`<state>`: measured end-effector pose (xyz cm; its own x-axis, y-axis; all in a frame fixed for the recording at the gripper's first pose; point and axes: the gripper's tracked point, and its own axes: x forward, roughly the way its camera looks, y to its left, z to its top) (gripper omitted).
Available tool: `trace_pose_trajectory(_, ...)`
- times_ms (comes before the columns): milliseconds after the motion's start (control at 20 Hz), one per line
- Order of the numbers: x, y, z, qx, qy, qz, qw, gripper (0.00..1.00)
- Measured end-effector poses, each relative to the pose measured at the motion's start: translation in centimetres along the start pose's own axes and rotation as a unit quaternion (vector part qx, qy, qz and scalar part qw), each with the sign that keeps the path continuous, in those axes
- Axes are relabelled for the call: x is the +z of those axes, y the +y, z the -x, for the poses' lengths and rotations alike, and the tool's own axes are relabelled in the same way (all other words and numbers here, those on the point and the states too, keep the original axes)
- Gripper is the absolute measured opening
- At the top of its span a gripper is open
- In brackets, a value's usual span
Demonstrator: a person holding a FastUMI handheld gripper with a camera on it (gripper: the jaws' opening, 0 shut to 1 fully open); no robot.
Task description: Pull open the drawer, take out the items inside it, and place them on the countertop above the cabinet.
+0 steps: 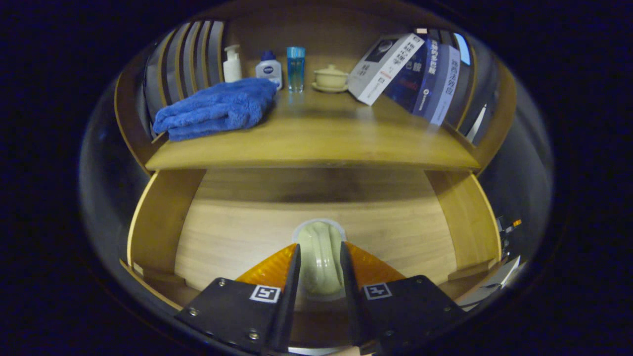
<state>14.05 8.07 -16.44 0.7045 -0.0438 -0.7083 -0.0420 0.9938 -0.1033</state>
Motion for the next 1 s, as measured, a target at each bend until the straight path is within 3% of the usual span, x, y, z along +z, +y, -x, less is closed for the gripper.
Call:
trace_pose_trajectory(200, -1.6, -0.2, -1.6, -0.008, 0.039, -0.001, 0.999, 0.47)
trace_pose_trajectory(400, -0.4, -0.1, -1.8, 0.0, 0.029, -0.005, 1.0, 0.47)
trace_pose_trajectory(450, -1.4, 0.6, -2.2, 0.017, 0.033, -0.004, 0.999, 0.38)
trace_pose_trajectory(550, -1.1, 0.3, -2.2, 0.011, 0.028, -0.006, 1.0, 0.2)
trace_pose_trajectory(650, -1.2, 0.5, -3.1, 0.014, 0.019, 0.001, 1.0, 0.19)
trace_pose_trajectory(700, -0.8, 0.5, -1.9, 0.009, 0.015, 0.007, 1.0, 0.11)
trace_pose_trajectory(1000, 1.5, 0.5, 0.9, -0.007, -0.028, 0.007, 1.0, 0.11)
